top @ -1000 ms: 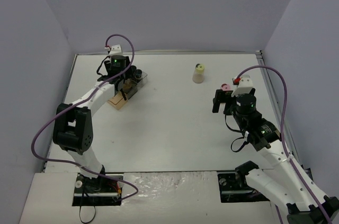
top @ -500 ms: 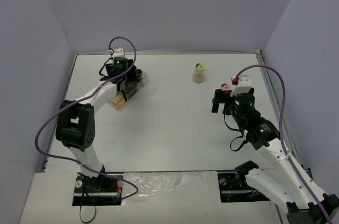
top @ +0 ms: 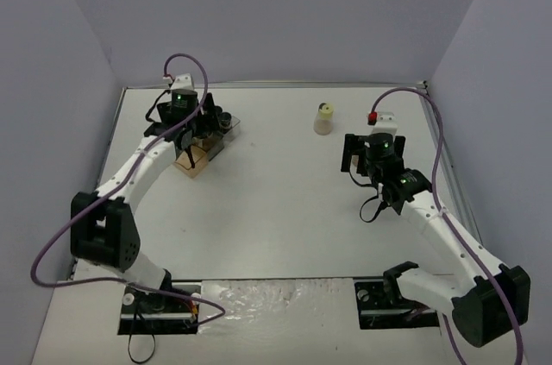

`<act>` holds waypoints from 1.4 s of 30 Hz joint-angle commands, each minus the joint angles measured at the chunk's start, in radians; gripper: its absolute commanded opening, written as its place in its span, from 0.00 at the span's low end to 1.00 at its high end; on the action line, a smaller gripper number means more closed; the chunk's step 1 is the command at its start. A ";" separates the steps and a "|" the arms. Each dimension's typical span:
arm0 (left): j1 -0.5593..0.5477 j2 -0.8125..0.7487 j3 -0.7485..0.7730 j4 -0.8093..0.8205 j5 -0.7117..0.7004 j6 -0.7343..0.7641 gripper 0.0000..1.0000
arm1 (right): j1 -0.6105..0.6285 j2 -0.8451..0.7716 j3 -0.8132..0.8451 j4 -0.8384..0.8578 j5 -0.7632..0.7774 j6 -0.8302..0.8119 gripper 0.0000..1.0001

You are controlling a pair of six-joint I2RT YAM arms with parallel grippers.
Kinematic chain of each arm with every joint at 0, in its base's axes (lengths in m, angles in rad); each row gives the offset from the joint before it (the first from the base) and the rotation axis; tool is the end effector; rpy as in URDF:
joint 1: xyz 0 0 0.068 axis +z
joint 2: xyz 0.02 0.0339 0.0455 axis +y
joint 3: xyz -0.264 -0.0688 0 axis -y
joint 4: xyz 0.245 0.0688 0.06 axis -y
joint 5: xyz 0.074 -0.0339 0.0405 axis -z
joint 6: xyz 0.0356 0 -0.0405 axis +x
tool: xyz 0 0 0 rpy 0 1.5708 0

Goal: Organize the condiment bottles

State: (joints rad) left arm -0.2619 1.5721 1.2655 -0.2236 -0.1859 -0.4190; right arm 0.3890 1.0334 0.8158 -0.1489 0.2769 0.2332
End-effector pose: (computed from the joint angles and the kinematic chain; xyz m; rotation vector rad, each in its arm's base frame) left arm 0.3553 -0.0884 0.3056 -0.2760 2.0800 -0.2168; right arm 0.2240 0.0813 0.3072 0.0338 1.9253 0.1490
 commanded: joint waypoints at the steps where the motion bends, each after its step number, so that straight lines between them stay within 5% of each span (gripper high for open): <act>1: -0.014 -0.230 -0.004 -0.098 0.055 0.083 0.97 | -0.089 0.149 0.104 0.085 0.006 0.014 1.00; 8: -0.011 -0.472 -0.171 -0.066 0.100 0.271 0.97 | -0.195 0.396 0.213 0.201 -0.056 -0.011 0.97; 15: -0.011 -0.540 -0.284 -0.013 0.103 0.326 0.97 | -0.213 0.614 0.288 0.271 -0.096 -0.073 0.82; 17: -0.011 -0.542 -0.276 -0.019 0.097 0.336 0.97 | -0.216 0.641 0.289 0.289 -0.116 -0.084 0.75; 23: -0.011 -0.549 -0.281 -0.014 0.097 0.333 0.97 | -0.198 0.650 0.245 0.357 -0.180 -0.098 0.33; 29: -0.011 -0.549 -0.282 -0.011 0.112 0.329 0.97 | -0.028 0.608 0.217 0.373 -0.229 -0.129 0.19; 36: -0.010 -0.543 -0.287 0.002 0.151 0.325 0.97 | 0.285 0.657 0.282 0.334 -0.280 -0.161 0.18; 42: -0.011 -0.545 -0.294 0.007 0.158 0.315 0.97 | 0.437 0.733 0.343 0.332 -0.280 -0.164 0.24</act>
State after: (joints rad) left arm -0.2737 1.0431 0.9493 -0.2856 -0.0438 -0.1054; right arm 0.7733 1.7363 1.0869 0.1537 -0.0023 0.0889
